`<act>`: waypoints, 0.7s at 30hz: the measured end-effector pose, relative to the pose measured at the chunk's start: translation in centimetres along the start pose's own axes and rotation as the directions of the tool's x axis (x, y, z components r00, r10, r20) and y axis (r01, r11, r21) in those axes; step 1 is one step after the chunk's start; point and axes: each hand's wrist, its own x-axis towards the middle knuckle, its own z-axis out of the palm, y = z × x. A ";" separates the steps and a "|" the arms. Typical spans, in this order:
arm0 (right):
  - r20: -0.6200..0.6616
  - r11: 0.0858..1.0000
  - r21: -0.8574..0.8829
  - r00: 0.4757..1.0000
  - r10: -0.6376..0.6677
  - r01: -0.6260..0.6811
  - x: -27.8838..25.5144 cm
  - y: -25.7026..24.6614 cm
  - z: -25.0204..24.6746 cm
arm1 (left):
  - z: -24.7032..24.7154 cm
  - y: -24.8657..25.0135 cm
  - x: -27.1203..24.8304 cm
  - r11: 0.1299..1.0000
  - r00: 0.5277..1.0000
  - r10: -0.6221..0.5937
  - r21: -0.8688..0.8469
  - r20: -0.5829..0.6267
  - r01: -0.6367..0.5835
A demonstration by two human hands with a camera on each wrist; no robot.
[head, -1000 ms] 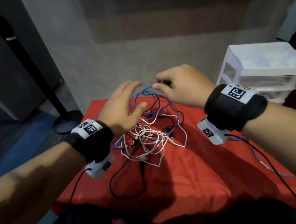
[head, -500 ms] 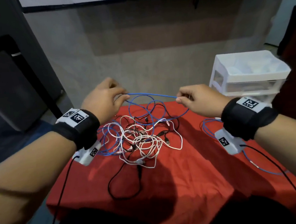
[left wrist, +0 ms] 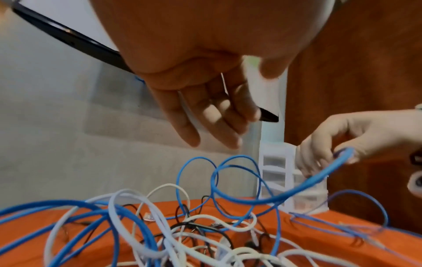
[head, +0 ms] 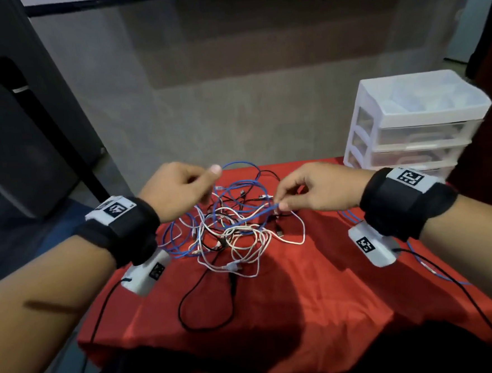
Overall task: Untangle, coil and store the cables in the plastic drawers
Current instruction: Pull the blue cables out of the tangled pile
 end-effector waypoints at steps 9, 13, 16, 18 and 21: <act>0.192 0.966 -0.254 0.976 0.102 -0.051 0.4 2.0 4.8 | 6.1 -0.3 9.4 0.971 0.995 -0.072 0.234 0.068 0.054; 0.045 0.987 -0.161 0.999 -0.003 0.010 0.5 2.3 4.1 | 6.6 -0.8 10.8 0.956 0.978 -0.170 0.262 0.123 0.133; -0.285 0.998 -0.062 0.959 0.015 -0.034 1.3 2.7 2.6 | 5.0 0.1 10.4 0.997 0.997 -0.068 0.039 -0.041 0.070; -0.491 0.996 0.041 0.867 0.087 -0.077 2.2 2.6 1.4 | 3.2 1.7 9.7 0.992 0.985 0.032 -0.118 -0.171 -0.053; -0.605 0.993 0.109 0.796 0.036 0.038 3.6 0.9 -0.3 | 1.1 4.1 8.5 0.962 0.962 0.189 -0.162 -0.197 -0.222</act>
